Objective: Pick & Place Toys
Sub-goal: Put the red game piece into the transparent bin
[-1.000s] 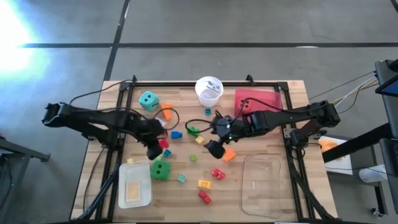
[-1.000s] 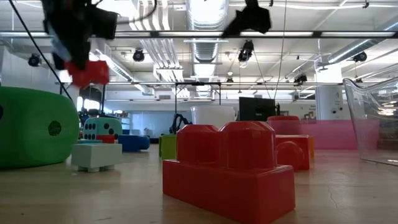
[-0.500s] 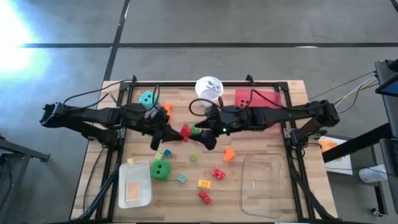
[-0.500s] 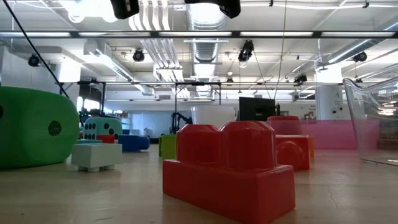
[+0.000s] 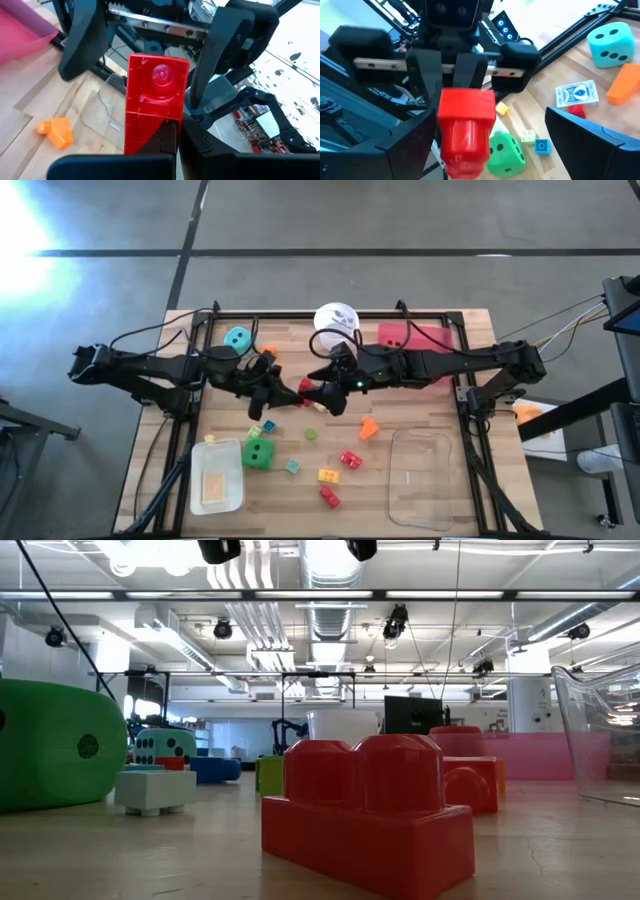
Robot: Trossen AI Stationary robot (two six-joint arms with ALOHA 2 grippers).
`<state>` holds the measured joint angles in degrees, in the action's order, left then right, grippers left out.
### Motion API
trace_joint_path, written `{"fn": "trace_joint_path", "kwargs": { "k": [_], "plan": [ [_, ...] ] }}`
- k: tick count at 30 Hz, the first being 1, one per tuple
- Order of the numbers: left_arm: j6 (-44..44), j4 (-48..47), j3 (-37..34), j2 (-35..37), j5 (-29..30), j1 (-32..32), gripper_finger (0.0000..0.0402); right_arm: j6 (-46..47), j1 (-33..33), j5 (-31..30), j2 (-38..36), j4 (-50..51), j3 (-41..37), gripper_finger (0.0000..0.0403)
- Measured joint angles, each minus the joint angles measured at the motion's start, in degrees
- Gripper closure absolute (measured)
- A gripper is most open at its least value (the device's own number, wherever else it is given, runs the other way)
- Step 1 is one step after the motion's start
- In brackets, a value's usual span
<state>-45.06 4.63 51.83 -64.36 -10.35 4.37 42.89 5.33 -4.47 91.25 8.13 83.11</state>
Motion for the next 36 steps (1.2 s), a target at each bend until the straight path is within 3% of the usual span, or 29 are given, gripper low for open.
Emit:
{"fn": "trace_joint_path", "kwargs": {
  "k": [3,6,17,22,25,36],
  "plan": [
    [0.0,0.3,0.0,0.0,0.0,-0.1,0.0401,-0.3,0.0,0.0,0.0,-0.7,0.0,0.0040],
    [0.0,0.5,0.0,0.0,0.0,-0.1,0.0401,-0.4,-0.1,0.0,0.0,-1.7,0.0,0.0069],
    [-0.1,2.3,-0.1,-0.1,2.1,-0.1,0.0401,-0.2,-0.1,0.6,-0.1,-2.3,0.1,0.0280],
    [-0.2,2.6,-0.1,-0.1,2.7,-0.2,0.0399,-0.2,-0.1,0.6,-0.1,-2.9,0.1,0.0280],
    [-1.5,2.8,-0.1,-0.1,2.9,-0.2,0.0376,-0.2,-0.1,0.5,-0.1,-3.2,0.1,0.0280],
    [-4.5,3.1,-0.1,0.0,2.5,-0.2,0.0215,-0.2,-0.3,2.4,-0.2,-2.2,0.0,0.0280]
  ]
}}
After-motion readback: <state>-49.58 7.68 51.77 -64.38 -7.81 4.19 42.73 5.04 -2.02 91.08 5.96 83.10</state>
